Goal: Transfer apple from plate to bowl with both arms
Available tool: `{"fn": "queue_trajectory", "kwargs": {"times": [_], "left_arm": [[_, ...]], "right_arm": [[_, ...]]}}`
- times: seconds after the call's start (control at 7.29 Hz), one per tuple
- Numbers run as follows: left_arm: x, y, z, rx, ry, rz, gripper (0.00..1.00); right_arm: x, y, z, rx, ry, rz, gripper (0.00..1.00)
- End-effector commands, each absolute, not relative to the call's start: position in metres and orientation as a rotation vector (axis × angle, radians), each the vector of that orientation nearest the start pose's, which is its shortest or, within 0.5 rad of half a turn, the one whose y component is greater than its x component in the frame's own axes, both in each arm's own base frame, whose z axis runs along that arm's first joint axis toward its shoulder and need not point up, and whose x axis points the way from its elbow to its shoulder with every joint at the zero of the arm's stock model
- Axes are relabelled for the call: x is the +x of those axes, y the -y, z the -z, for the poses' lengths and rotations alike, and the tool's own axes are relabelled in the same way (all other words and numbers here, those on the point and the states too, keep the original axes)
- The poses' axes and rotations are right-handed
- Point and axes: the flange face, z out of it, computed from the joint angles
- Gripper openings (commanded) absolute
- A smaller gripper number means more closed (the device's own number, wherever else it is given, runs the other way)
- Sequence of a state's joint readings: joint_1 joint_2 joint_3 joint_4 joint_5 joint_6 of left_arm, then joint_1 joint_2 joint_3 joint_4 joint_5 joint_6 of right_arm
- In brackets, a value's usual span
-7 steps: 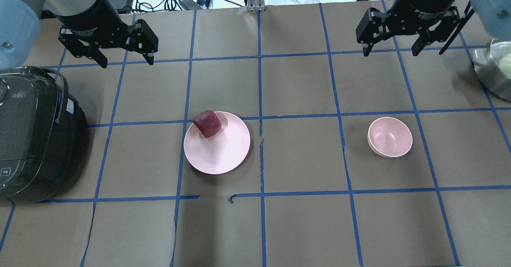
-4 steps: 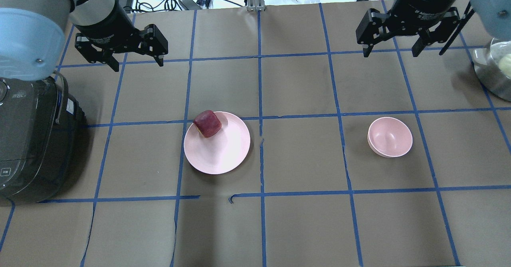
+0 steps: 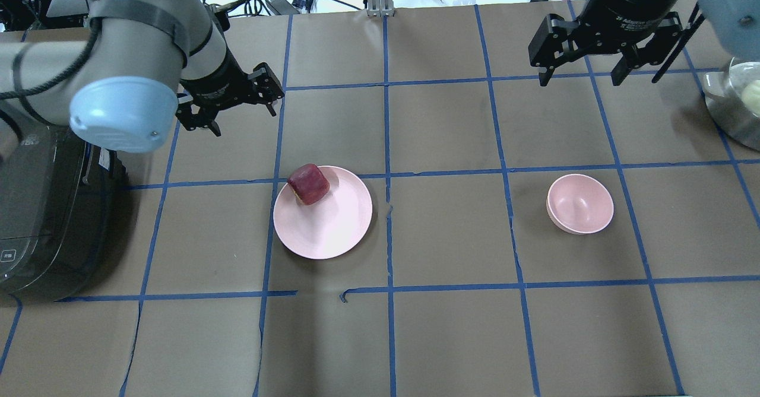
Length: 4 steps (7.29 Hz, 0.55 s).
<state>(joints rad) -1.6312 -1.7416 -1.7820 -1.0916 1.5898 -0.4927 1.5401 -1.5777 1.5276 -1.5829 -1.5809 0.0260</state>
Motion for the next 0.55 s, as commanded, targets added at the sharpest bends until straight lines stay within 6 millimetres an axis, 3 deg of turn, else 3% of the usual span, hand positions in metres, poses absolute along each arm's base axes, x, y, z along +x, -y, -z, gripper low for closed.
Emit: {"fn": "queue_trajectory", "kwargs": {"times": [0.0, 0.41], "left_arm": [[-0.178, 0.542, -0.278, -0.810, -3.037, 0.081, 1.00], [-0.192, 0.548, -0.242, -0.918, -3.020, 0.021, 1.00]], "right_arm": [[0.117, 0.501, -0.512, 0.087, -3.148, 0.106, 1.00], [0.117, 0.500, -0.515, 0.090, -3.148, 0.114, 1.00]]}}
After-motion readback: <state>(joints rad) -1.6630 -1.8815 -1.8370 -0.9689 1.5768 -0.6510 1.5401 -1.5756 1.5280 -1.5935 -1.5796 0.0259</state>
